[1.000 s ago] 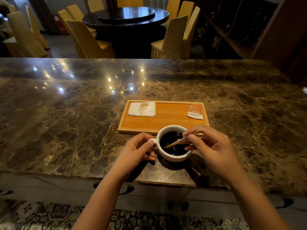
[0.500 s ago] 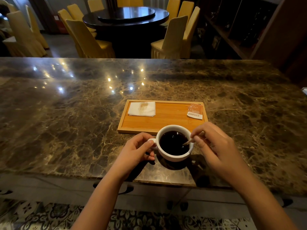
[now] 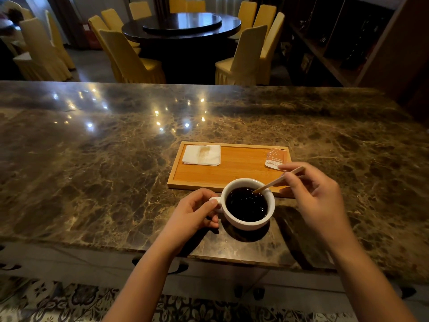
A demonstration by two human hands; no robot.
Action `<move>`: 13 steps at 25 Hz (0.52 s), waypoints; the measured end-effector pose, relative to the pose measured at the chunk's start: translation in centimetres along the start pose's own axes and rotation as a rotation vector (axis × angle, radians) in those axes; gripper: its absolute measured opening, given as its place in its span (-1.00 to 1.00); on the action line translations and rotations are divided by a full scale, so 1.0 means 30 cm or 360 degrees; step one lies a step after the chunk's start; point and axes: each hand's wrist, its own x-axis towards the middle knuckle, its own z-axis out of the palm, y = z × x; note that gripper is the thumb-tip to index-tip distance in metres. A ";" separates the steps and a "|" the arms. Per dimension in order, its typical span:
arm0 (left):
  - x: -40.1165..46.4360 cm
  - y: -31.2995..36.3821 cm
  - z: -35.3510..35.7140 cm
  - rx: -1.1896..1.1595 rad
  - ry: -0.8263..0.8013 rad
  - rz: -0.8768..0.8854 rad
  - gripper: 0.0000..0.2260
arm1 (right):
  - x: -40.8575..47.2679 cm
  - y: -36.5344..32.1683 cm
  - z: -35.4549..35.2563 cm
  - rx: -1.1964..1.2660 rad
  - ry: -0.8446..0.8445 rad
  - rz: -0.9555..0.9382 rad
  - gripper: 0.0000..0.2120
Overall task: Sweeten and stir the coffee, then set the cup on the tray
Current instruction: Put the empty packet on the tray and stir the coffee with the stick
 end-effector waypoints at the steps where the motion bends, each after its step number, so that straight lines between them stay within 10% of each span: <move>1: 0.002 0.000 0.000 -0.0003 0.0002 0.0001 -0.87 | 0.014 -0.005 -0.015 0.0027 0.0011 0.0008 -0.81; 13: 0.003 -0.013 -0.001 0.0000 0.0027 -0.0007 -0.87 | 0.108 -0.023 -0.074 0.0070 0.0116 0.0083 -0.84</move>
